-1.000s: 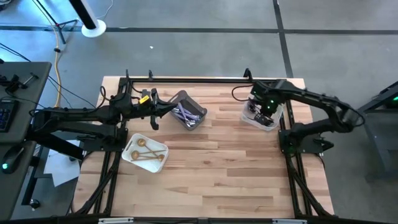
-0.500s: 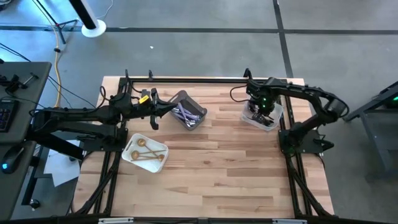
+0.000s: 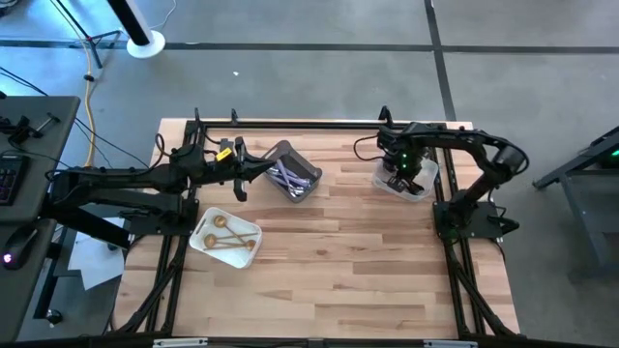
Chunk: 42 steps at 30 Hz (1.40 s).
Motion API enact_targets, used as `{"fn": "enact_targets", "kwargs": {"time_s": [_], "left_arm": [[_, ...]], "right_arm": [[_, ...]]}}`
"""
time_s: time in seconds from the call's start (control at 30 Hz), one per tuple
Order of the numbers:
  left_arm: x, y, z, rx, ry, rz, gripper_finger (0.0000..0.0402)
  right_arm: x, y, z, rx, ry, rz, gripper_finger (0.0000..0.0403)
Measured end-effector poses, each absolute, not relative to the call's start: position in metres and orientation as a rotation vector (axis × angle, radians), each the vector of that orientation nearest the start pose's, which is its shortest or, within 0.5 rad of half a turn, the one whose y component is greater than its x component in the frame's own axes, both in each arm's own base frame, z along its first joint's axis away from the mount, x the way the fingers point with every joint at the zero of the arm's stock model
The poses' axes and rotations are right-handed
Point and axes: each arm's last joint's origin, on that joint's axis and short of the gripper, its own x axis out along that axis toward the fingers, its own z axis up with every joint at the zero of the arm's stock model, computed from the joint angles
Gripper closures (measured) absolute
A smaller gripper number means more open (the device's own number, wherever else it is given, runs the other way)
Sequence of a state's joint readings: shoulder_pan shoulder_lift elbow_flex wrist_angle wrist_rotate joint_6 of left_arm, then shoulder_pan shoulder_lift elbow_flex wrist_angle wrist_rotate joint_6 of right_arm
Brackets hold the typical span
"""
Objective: Sort silverware by color (type)
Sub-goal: Put the black spoon into the transparent bin, then return to Home Position
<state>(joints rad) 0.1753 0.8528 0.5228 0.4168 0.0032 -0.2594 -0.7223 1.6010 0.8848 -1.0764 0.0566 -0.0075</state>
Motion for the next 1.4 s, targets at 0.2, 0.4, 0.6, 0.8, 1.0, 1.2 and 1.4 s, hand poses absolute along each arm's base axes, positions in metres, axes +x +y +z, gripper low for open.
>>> {"fn": "enact_targets", "kwargs": {"time_s": [0.2, 0.4, 0.6, 0.8, 1.0, 1.2, 1.4], "left_arm": [[0.191, 0.034, 0.288, -0.251, -0.108, 0.16, 0.0401], [0.191, 0.034, 0.288, -0.251, -0.108, 0.16, 0.0401], [0.191, 0.034, 0.288, -0.251, -0.108, 0.16, 0.0401], [0.191, 0.034, 0.288, -0.251, -0.108, 0.16, 0.0401], [0.191, 0.034, 0.288, -0.251, -0.108, 0.16, 0.0401], [0.191, 0.034, 0.288, -0.25, -0.108, 0.161, 0.0401], [0.191, 0.034, 0.288, -0.243, -0.107, 0.161, 0.0401]], "right_arm": [[0.174, -0.155, 0.155, 0.588, 1.717, -0.551, 0.0403], [0.174, -0.155, 0.155, 0.588, 1.717, -0.551, 0.0398], [0.174, -0.155, 0.155, 0.589, 1.72, -0.549, 0.0341], [0.173, -0.153, 0.156, 0.585, 1.745, -0.524, 0.0275], [0.171, -0.152, 0.16, 0.558, 1.74, -0.497, 0.0247], [0.165, -0.147, 0.183, 0.519, 1.64, -0.535, 0.0247], [0.15, -0.131, 0.221, 0.569, 1.427, -0.588, 0.0247]]}}
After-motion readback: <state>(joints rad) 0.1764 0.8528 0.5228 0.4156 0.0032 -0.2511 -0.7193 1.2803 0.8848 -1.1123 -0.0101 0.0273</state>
